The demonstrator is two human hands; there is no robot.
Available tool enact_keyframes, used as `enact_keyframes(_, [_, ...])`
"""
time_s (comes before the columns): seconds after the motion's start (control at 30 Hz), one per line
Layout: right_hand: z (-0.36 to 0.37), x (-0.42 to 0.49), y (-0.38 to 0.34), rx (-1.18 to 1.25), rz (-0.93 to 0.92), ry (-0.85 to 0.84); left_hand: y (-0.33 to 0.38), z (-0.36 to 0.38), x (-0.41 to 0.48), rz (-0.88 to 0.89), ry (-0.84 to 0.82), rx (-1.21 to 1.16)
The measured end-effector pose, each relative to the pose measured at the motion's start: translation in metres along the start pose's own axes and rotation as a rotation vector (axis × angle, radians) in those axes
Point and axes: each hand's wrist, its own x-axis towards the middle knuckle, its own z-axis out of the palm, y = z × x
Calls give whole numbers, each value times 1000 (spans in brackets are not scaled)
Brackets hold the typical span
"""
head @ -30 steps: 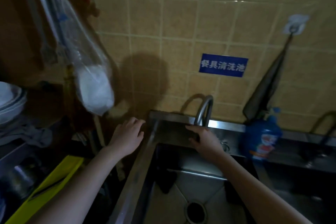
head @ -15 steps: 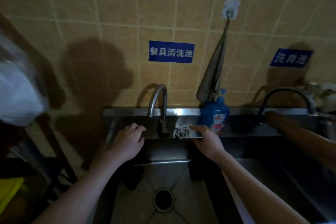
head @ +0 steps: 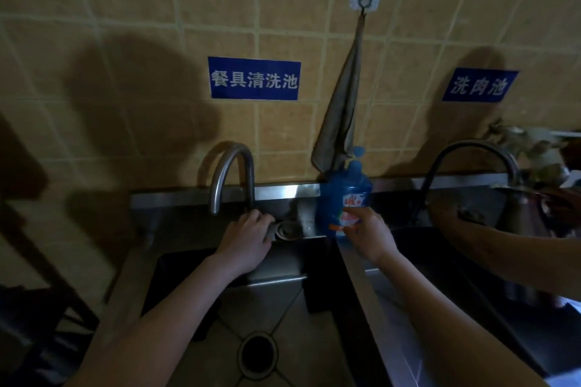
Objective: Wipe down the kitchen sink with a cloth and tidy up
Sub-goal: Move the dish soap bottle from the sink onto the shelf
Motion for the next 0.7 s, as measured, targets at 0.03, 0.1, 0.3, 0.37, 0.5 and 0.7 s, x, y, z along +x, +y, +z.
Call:
enact_keyframes(0.03, [0, 6, 6, 30, 19, 2, 2, 3, 7, -2, 4, -11])
enact_keyframes(0.1, [0, 18, 18, 83, 46, -5, 4, 11, 21, -10, -1, -37])
enact_keyframes(0.3, [8, 53, 56, 295, 106, -16, 19, 39, 69, -19, -81, -113])
enact_keyframes(0.37, [12, 65, 68, 362, 116, -25, 26, 49, 87, -38, -110, -149])
enact_keyframes(0.5, [21, 96, 96, 538, 133, -60, 36, 72, 124, -82, -177, -233])
enact_keyframes(0.7, [38, 135, 127, 681, -52, -159, 44, 111, 171, -137, -212, -377])
